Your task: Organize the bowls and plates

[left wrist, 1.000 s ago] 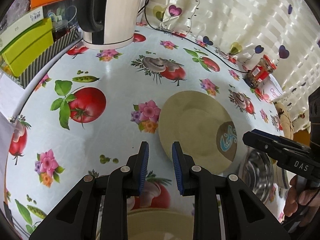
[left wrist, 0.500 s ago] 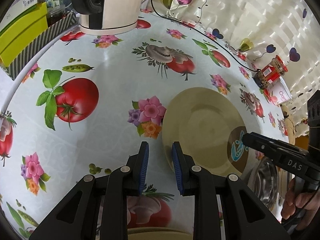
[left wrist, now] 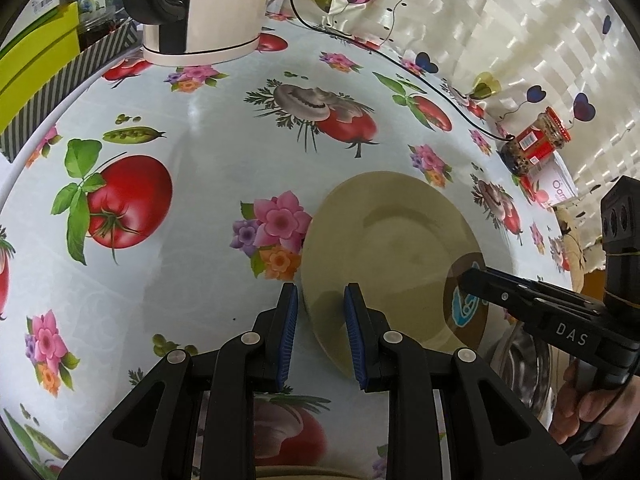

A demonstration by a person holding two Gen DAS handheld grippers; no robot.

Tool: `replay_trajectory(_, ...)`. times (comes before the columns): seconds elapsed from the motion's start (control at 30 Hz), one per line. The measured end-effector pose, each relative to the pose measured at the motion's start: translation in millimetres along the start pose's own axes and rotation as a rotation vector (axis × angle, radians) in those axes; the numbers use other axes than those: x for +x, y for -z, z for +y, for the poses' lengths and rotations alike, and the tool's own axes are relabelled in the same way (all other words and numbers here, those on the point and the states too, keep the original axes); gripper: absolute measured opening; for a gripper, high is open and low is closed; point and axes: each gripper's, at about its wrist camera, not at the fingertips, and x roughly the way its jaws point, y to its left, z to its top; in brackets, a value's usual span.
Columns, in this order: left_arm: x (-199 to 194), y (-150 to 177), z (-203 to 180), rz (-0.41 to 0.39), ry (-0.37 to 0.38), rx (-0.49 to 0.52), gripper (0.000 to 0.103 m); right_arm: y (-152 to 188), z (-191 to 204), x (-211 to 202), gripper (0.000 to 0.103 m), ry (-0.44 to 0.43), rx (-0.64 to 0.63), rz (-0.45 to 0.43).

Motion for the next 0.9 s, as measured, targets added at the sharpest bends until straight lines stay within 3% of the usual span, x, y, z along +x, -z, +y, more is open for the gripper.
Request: replay_trajectory(0.9, -27.4, 0.2, 7.8, -0.054, 0.003, -0.009, 0.025, -6.2, 15.9, -9.6, 0.022, -0.026, -0.019, -0.031)
